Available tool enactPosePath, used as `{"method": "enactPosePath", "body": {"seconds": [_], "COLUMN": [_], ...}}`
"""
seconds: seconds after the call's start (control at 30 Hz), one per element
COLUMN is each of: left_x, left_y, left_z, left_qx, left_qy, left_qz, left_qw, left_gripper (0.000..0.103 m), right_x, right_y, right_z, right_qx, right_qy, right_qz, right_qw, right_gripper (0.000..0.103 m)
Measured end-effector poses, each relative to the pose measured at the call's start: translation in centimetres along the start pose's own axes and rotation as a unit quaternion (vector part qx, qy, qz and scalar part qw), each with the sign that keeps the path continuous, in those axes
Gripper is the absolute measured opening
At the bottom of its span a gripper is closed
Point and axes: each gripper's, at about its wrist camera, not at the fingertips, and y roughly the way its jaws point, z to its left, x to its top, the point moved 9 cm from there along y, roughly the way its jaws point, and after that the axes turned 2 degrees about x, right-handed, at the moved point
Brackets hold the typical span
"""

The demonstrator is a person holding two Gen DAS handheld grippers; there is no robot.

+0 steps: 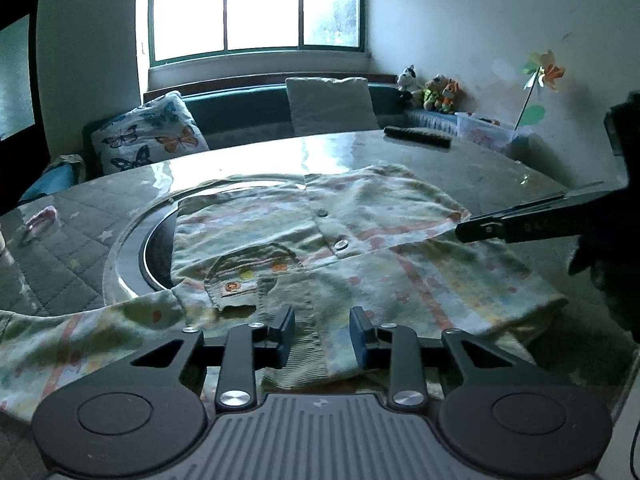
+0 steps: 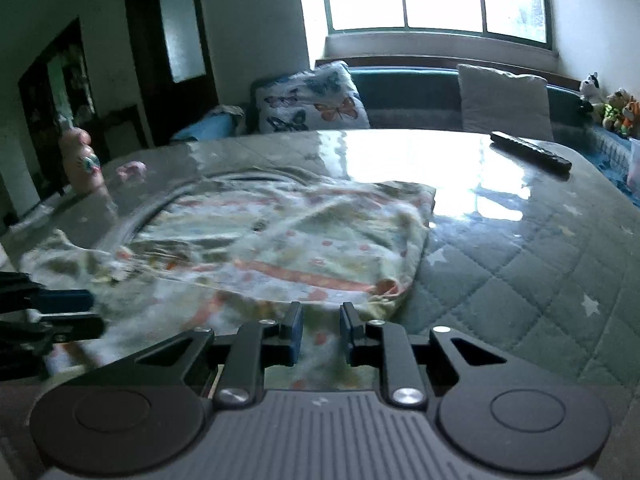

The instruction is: Fold clothes

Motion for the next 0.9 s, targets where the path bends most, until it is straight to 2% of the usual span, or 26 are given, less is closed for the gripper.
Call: {"method": "enactPosePath", "body": {"seconds": [0.17,0.33,0.4,0.5,0.77,0.9], "left_x": [-0.8,-0.4,-0.7,-1.0,-1.4,-1.9], "left_y": [0.7,0.4,0.7,0.5,-1.3,-2.2], "left_z": [0.9,0.7,0.7,0.8,2.1,3.9], "left_qx": [0.005,0.005,0.008,0.010,0.030,0.056], "left_qy": [-0.006,-0.009,-0.009,-0.010,-0.024,-0.041], "left_qz": [0.015,0.008,0.014,0.016,0.011,0.015], "left_qw": [0.9999,0.9999,0.9998,0.9998,0.9992,0.9975], "left_gripper": [0.026,0.026,0.026,0.026,0.028,0.028], "right_x": [-0.3,-0.1,-0.2,-0.8,-3.3,-2.3], "right_y": [0.6,-0.5,-1.0,-1.3,-1.9,-1.6], "right_z": [-0.6,0.9,2.4,4.4,9.8,11.3], "right_qx": [-0.006,0.005,0.023,0.048,0.072,0.080], "right_qy": [0.002,-0.014,-0.021,-0.033,-0.121,-0.133], "right_qz": [0.007,-0.001,-0.002,0.003,0.018,0.004], "right_qw": [1.000,1.000,1.000,0.998,0.990,0.988], "right_gripper": [0.015,0.020,0.021,0.034,0.036,0.036]}}
